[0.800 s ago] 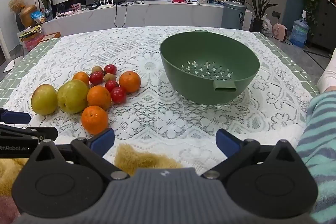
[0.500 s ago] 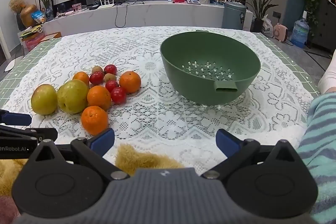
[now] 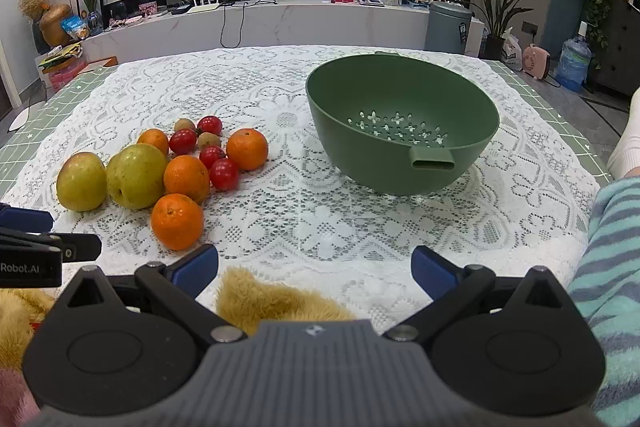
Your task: Organize fruits
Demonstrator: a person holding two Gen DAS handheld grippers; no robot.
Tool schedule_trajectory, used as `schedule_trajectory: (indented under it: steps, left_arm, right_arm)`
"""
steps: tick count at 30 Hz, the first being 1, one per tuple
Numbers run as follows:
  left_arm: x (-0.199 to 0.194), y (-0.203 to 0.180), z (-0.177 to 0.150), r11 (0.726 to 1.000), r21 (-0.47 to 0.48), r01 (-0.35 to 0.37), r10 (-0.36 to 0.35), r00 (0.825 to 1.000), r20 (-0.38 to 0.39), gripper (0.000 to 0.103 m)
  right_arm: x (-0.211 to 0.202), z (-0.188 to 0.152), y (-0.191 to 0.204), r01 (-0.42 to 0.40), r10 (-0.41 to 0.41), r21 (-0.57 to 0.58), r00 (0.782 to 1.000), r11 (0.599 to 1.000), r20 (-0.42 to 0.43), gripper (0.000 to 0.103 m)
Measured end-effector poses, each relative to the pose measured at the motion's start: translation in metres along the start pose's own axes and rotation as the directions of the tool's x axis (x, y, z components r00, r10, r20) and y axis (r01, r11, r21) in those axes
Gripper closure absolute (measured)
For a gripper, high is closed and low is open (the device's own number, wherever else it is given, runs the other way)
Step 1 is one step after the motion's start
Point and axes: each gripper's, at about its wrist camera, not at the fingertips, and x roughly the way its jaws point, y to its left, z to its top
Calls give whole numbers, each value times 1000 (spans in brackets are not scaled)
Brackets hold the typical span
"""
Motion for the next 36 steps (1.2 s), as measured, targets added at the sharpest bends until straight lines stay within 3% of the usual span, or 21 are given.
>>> schedule_trajectory:
  steps: [36]
  left_arm:
    - [-4, 1, -2, 1000, -5, -7, 7, 1000, 4, 22]
  right_arm:
    - [-2, -2, -2, -1, 1, 10, 1000, 1000, -3, 4]
